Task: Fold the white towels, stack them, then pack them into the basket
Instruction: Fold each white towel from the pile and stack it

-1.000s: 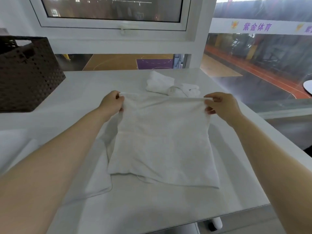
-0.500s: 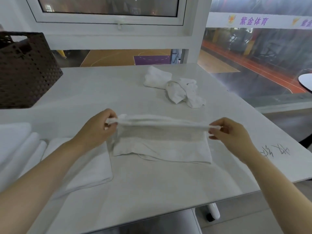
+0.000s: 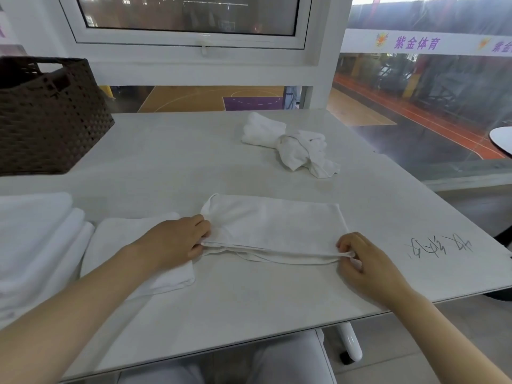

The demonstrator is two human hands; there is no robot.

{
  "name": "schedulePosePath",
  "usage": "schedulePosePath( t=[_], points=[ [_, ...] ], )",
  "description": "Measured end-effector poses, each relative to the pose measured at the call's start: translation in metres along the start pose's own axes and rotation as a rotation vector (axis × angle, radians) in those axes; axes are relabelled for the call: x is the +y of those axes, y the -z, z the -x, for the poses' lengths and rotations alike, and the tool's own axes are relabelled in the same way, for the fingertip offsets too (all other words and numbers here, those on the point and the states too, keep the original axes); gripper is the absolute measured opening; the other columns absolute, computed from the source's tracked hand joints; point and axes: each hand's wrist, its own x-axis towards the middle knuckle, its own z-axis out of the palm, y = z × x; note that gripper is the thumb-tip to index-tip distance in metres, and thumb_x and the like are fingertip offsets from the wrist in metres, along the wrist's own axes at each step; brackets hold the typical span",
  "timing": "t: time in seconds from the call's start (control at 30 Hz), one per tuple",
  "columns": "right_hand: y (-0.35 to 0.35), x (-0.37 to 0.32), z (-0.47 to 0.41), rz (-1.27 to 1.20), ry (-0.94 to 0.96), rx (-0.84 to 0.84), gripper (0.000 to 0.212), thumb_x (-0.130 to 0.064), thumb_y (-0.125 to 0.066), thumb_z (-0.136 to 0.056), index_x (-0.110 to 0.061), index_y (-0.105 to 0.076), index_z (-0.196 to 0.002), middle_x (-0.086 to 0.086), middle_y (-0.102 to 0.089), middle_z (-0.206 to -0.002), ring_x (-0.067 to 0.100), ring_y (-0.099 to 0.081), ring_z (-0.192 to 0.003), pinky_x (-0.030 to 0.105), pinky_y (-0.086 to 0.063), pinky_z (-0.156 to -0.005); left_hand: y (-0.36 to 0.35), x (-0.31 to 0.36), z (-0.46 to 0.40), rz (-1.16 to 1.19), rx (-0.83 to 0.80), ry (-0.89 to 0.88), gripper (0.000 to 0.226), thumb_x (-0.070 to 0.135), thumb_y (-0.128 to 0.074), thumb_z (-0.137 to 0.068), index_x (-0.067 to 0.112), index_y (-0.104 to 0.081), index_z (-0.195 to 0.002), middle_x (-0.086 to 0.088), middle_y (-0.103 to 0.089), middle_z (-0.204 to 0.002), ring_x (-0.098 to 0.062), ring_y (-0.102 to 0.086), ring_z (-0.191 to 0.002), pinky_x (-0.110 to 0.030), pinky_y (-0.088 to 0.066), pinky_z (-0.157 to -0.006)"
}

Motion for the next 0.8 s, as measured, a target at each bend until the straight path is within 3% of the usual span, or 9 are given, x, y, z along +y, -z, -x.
schedulePosePath(
  t=[0.13,0.2,0.27,0.33,0.4,0.5,0.63,0.73,0.8],
  points=[
    [-0.004,0.0,0.002,0.046,0.054,-0.004,0.032,-0.008,-0.061,-0.077,-0.033,-0.044,-0.087,-0.012,-0.052,-0.092,0.014,-0.051,-0.071,0.034,-0.047,-0.063,0.003,0.007,0.001,-0.036,-0.03,0.019,0.035,0.063,-0.038,-0.083,0.029,-0.041,-0.09,0.012,-0.043,-0.088,-0.009,-0.048,-0.071,-0.026,-0.039,-0.053],
    [-0.006,0.003,0.003,0.067,0.071,-0.003,0.028,-0.014,-0.064,-0.08,-0.033,-0.046,-0.092,-0.016,-0.051,-0.095,0.01,-0.052,-0.078,0.027,-0.045,-0.066,0.008,0.015,-0.001,-0.052,-0.068,0.059,0.042,0.069,-0.046,-0.081,0.029,-0.039,-0.095,0.011,-0.044,-0.091,-0.01,-0.05,-0.076,-0.027,-0.042,-0.058],
    [-0.007,0.005,0.002,0.087,0.069,0.002,0.025,-0.026,-0.068,-0.083,-0.032,-0.051,-0.1,-0.021,-0.051,-0.1,0.003,-0.051,-0.086,0.015,-0.039,-0.071,0.009,0.021,-0.004,-0.111,-0.001,0.036,0.041,0.06,-0.058,-0.083,0.026,-0.041,-0.099,0.01,-0.046,-0.091,-0.012,-0.05,-0.075,-0.028,-0.042,-0.054],
    [-0.008,0.007,0.001,0.094,0.076,0.014,0.025,-0.028,-0.07,-0.085,-0.03,-0.055,-0.105,-0.023,-0.05,-0.102,0.001,-0.051,-0.088,0.011,-0.036,-0.073,0.003,0.022,-0.005,-0.187,0.117,-0.074,0.041,0.04,-0.076,-0.07,0.021,-0.046,-0.091,0.006,-0.046,-0.078,-0.014,-0.042,-0.058,-0.025,-0.028,-0.038],
    [-0.01,0.008,0.001,0.088,0.089,0.029,0.022,-0.02,-0.069,-0.086,-0.027,-0.059,-0.105,-0.022,-0.051,-0.104,0.003,-0.054,-0.09,0.015,-0.04,-0.075,0.0,0.022,-0.003,-0.241,0.157,-0.102,0.044,0.026,-0.085,-0.057,0.016,-0.05,-0.083,0.003,-0.044,-0.069,-0.014,-0.031,-0.049,-0.022,-0.014,-0.035],
    [-0.011,0.01,0.001,0.097,0.102,0.04,0.025,-0.009,-0.066,-0.085,-0.024,-0.063,-0.105,-0.02,-0.053,-0.106,0.006,-0.056,-0.094,0.021,-0.043,-0.078,-0.003,0.023,-0.003,-0.252,0.205,-0.115,0.04,0.02,-0.088,-0.059,0.014,-0.056,-0.082,0.001,-0.045,-0.067,-0.015,-0.035,-0.047,-0.022,-0.015,-0.038],
    [-0.013,0.011,-0.001,0.113,0.098,0.06,0.031,0.0,-0.061,-0.083,-0.023,-0.063,-0.102,-0.019,-0.055,-0.104,0.009,-0.056,-0.094,0.022,-0.04,-0.076,-0.007,0.017,-0.003,-0.14,0.304,-0.12,0.025,0.024,-0.074,-0.082,0.019,-0.051,-0.091,0.003,-0.052,-0.069,-0.018,-0.048,-0.049,-0.027,-0.032,-0.037],
    [-0.011,0.01,-0.003,0.07,0.016,0.105,0.029,-0.004,-0.057,-0.086,-0.031,-0.06,-0.096,-0.019,-0.057,-0.099,0.009,-0.057,-0.086,0.025,-0.042,-0.07,0.005,0.018,-0.002,-0.034,0.419,-0.121,0.008,0.028,-0.045,-0.094,0.021,-0.046,-0.098,0.002,-0.055,-0.063,-0.021,-0.042,-0.046,-0.025,-0.027,-0.046],
    [-0.011,0.011,-0.006,-0.005,-0.048,0.121,0.03,-0.006,-0.056,-0.087,-0.035,-0.059,-0.092,-0.019,-0.059,-0.097,0.008,-0.058,-0.083,0.027,-0.046,-0.069,0.013,0.019,-0.003,-0.039,0.458,-0.195,0.01,0.019,-0.042,-0.092,0.02,-0.047,-0.101,0.003,-0.052,-0.075,-0.018,-0.035,-0.052,-0.024,-0.027,-0.046]
  ],
)
